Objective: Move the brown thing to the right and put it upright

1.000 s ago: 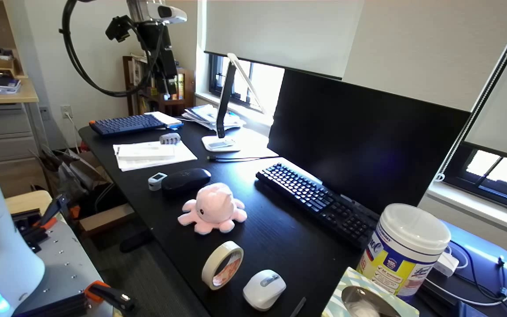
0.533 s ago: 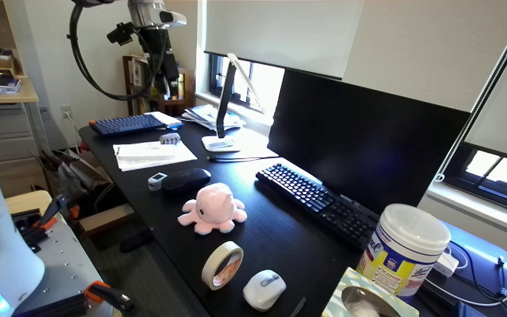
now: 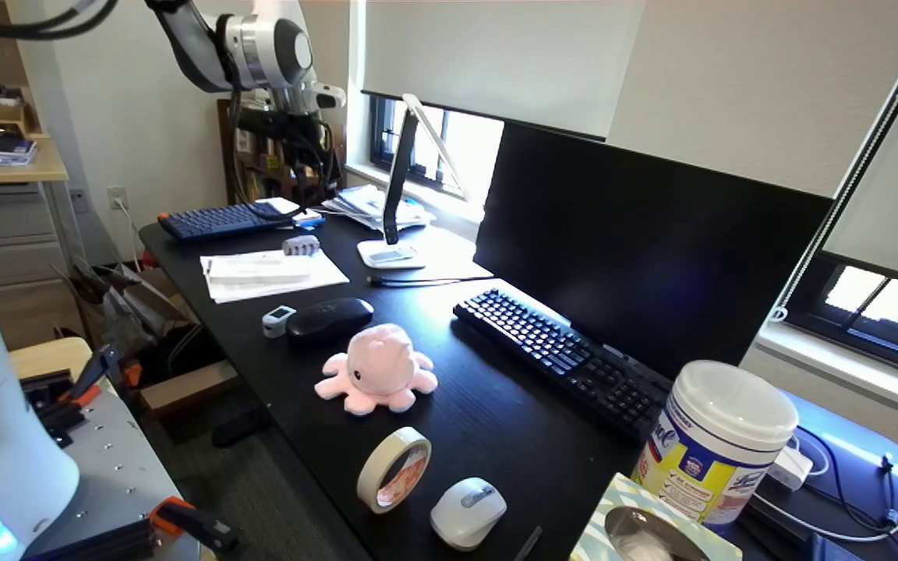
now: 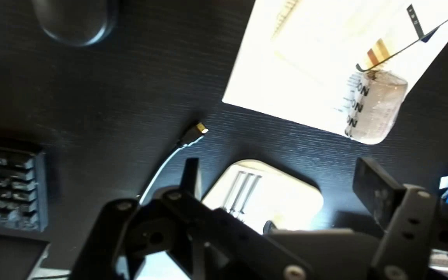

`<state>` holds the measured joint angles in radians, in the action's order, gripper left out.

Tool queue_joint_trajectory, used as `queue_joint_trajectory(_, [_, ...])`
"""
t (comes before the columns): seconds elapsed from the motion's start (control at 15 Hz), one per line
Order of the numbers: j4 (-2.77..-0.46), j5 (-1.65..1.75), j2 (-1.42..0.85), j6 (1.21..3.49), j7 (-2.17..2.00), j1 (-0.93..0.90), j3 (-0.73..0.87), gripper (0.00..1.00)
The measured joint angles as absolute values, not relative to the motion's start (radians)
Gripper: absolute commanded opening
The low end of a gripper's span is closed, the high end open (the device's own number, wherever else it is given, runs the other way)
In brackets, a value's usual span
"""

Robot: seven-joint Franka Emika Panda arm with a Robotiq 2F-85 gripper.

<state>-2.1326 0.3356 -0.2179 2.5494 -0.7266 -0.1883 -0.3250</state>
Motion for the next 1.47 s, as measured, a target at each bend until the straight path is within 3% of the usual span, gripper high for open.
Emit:
queue_joint_trajectory(0.6, [-1.595, 0.227, -0.722, 2.45, -0.58, -0.462, -0.2, 1.0])
queue_joint_trajectory(1.27, [-1.149, 0.174, -1.016, 2.17, -0.59, -0.593, -0.074, 1.0])
queue_joint_trajectory(1.33, [-1.122, 0.155, -1.035, 2.163, -0.595, -0.592, -0.073, 0.75])
queue_joint_trajectory(1.47, [-1.078, 0.121, -1.066, 2.151, -0.601, -0.59, -0.073, 0.67])
